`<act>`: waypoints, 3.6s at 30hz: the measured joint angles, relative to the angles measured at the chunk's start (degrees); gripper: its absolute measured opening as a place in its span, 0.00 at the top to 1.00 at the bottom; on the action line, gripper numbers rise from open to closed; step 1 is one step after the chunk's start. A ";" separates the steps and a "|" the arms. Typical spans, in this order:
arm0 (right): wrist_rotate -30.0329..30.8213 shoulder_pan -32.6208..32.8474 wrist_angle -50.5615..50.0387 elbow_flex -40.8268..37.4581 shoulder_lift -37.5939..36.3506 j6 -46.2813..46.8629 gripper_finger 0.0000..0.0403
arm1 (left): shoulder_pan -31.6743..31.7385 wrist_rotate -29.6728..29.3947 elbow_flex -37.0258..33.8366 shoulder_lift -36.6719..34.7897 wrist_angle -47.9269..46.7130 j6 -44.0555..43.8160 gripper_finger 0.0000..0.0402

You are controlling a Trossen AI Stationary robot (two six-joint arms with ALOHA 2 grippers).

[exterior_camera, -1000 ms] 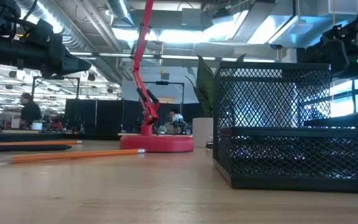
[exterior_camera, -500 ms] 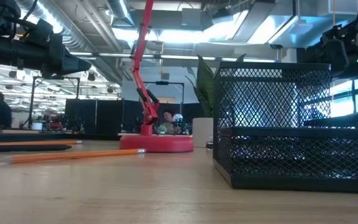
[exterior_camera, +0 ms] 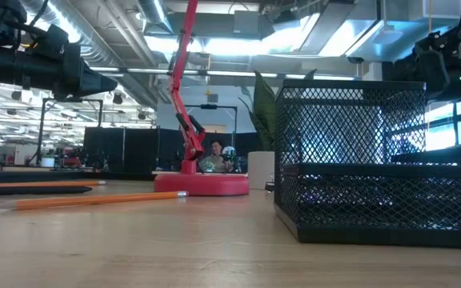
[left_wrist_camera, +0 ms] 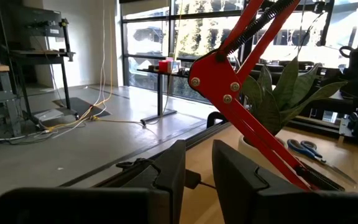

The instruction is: Pick and place office supplies into organizer

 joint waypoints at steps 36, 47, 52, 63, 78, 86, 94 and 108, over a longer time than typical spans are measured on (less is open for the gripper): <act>0.01 0.01 0.00 0.01 -0.01 0.02 0.55 | -0.01 0.02 -0.01 0.01 0.01 0.00 0.81; 0.01 0.01 0.00 0.00 0.00 -0.02 0.55 | -0.02 0.02 -0.02 0.00 0.00 0.00 0.81; 0.01 0.01 0.00 0.01 -0.02 0.00 0.55 | 0.00 0.02 -0.01 0.01 0.01 0.01 0.81; 0.02 0.01 0.00 0.02 -0.02 -0.04 0.55 | -0.01 0.00 -0.01 0.02 0.00 0.00 0.81; 0.02 0.02 0.28 0.02 -0.02 2.01 0.55 | 0.00 0.01 0.00 0.01 0.01 0.00 0.81; 0.02 0.00 0.22 0.00 -0.02 4.61 0.55 | 0.00 0.02 0.00 0.01 0.00 0.00 0.81; 0.04 0.00 0.27 0.00 -0.02 4.51 0.55 | 0.00 0.00 -0.02 0.02 0.00 0.02 0.81; 0.04 0.02 0.00 0.02 -0.02 4.32 0.55 | 0.00 -0.07 -0.02 0.01 0.00 0.02 0.81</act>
